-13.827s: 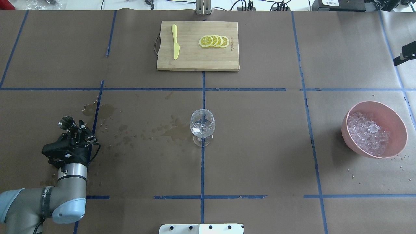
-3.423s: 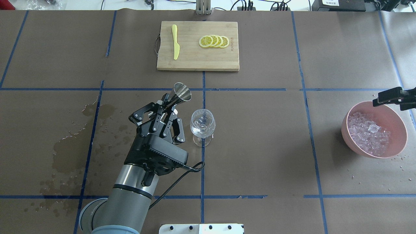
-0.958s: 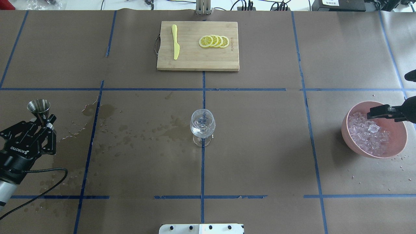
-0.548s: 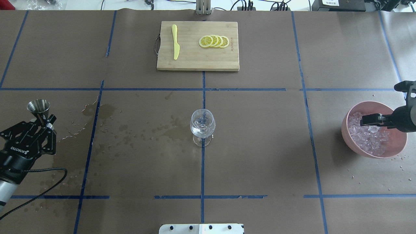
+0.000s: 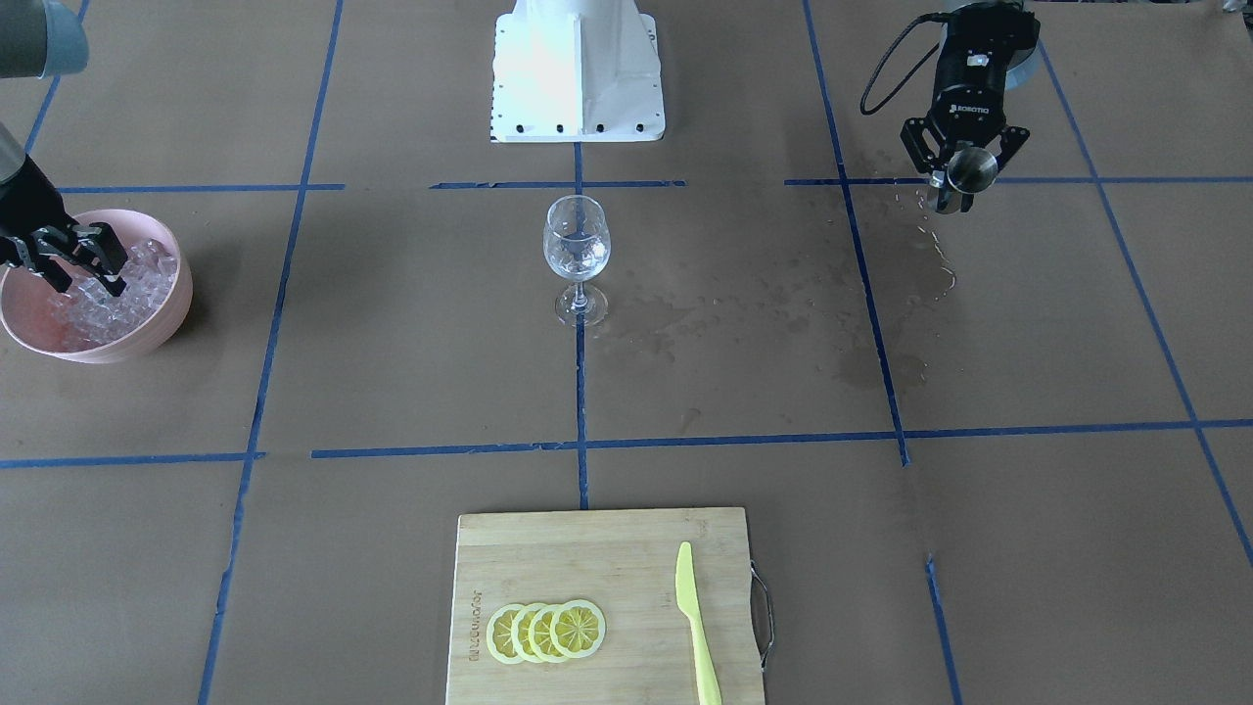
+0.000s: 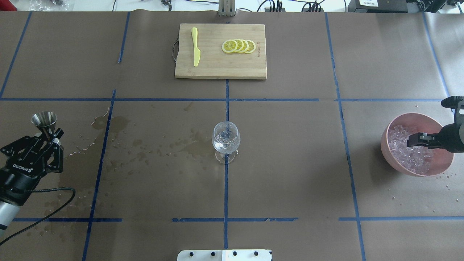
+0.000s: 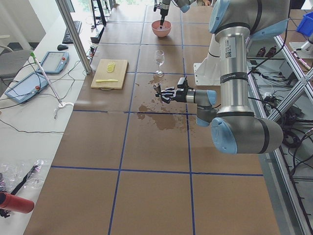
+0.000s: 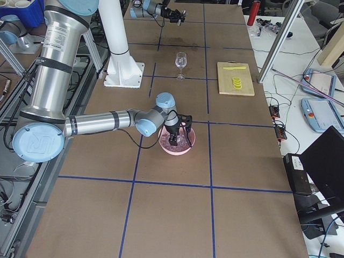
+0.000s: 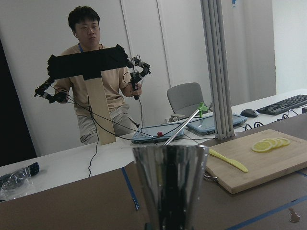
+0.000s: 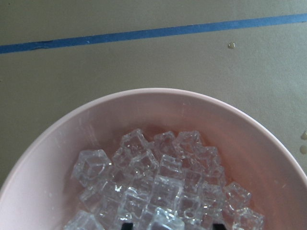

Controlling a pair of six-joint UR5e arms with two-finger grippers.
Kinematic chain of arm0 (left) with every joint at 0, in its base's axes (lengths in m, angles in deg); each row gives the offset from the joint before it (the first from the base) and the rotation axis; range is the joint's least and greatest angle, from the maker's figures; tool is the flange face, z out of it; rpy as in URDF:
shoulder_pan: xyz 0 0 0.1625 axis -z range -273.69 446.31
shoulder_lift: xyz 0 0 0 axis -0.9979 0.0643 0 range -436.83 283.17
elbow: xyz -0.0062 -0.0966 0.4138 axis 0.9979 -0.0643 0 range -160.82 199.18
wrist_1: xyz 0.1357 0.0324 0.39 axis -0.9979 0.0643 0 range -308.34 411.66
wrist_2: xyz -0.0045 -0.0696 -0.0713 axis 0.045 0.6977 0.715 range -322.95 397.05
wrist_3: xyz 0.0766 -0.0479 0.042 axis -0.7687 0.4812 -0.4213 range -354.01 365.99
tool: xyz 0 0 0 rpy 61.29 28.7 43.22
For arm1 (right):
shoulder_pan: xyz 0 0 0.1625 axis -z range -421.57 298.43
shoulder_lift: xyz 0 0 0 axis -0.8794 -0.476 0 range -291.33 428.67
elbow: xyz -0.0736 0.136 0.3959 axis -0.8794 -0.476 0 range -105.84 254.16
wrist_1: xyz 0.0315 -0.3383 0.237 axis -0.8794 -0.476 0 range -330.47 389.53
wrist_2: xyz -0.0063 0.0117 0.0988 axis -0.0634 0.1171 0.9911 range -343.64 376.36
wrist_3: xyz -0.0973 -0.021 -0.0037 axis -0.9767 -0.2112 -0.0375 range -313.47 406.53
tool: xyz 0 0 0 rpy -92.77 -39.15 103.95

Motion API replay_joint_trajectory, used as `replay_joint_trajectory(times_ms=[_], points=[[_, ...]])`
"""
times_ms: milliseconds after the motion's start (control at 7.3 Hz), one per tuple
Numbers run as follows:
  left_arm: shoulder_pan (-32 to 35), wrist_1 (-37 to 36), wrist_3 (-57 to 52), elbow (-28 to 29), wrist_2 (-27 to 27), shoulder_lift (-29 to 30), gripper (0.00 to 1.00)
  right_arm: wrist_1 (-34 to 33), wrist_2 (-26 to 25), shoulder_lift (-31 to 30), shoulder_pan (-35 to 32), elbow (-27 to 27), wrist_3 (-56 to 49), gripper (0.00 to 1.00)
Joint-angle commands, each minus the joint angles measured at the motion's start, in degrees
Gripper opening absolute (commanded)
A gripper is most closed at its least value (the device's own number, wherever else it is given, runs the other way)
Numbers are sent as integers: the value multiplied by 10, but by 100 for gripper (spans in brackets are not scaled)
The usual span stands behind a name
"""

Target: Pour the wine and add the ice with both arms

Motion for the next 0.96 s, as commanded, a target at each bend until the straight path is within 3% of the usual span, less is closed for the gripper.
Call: replay_joint_trajectory(times_ms=[0,411,821], points=[[0,-1,0,0,1,0,0,-1,1,-1,0,0,-1,37],[0,-1,1,-1,7,1,0,0,0,-1,-1,2,-2,1],[0,-1,1,0,10,1,0,-2,2,-6,-11,72,-1,0]])
